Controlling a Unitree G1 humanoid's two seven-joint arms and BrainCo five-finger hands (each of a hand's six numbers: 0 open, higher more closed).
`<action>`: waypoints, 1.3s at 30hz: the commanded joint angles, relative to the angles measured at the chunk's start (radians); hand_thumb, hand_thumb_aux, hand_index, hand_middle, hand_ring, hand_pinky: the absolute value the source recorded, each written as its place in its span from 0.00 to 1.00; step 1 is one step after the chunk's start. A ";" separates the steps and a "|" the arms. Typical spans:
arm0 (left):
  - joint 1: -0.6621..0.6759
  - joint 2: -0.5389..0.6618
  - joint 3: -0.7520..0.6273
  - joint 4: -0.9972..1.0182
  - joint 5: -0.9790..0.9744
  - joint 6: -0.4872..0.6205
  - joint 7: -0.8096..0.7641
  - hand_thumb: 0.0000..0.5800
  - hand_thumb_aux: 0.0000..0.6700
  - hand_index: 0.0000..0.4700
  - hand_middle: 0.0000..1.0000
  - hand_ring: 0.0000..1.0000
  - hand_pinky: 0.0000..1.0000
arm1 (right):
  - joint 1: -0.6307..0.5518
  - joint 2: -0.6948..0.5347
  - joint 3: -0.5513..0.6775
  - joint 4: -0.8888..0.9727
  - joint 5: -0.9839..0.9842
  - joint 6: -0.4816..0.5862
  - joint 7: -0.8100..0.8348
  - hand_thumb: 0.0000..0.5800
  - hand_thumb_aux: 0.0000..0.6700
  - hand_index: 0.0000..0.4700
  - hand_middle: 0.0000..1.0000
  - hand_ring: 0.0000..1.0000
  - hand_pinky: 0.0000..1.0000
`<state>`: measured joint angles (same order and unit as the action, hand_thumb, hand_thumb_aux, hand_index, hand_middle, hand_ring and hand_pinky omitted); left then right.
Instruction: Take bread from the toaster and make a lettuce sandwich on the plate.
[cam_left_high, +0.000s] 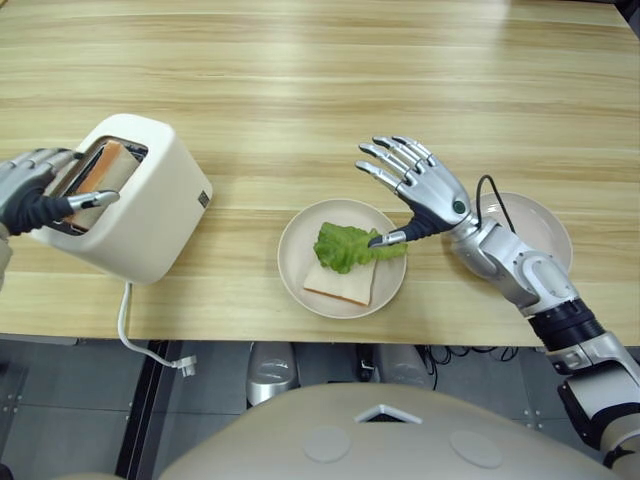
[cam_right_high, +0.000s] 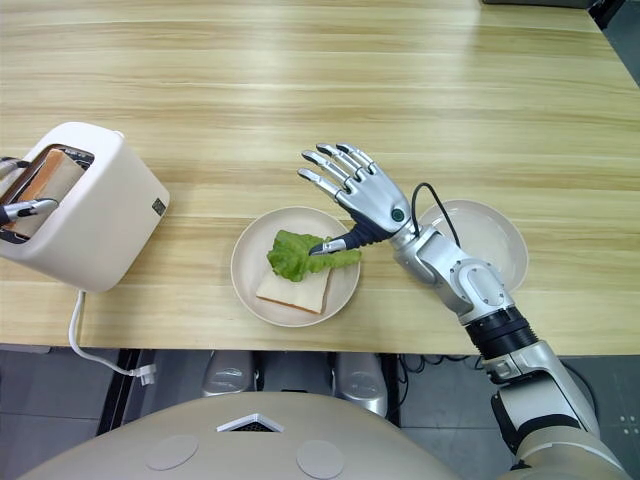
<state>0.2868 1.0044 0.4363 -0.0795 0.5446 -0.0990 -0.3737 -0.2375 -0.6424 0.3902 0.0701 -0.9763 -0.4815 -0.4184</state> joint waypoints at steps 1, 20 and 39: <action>-0.009 -0.003 -0.019 0.009 -0.014 -0.020 0.003 0.80 0.55 0.54 0.00 0.00 0.00 | 0.007 0.001 -0.020 0.027 0.010 -0.002 0.006 0.00 0.00 0.00 0.00 0.00 0.00; -0.268 0.027 -0.037 0.124 -0.213 -0.052 -0.058 1.00 1.00 0.98 1.00 1.00 1.00 | -0.002 0.019 -0.028 0.082 0.008 0.002 -0.006 0.00 0.00 0.00 0.00 0.00 0.00; -0.799 -0.167 -0.318 -0.075 -0.749 0.292 -0.427 1.00 1.00 0.98 1.00 1.00 1.00 | -0.022 -0.020 -0.077 0.120 0.036 -0.002 -0.010 0.00 0.00 0.00 0.00 0.00 0.00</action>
<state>-0.5324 0.8637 0.1579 -0.0918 -0.1528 0.1251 -0.7781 -0.2563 -0.6467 0.3334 0.1753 -0.9603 -0.4805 -0.4396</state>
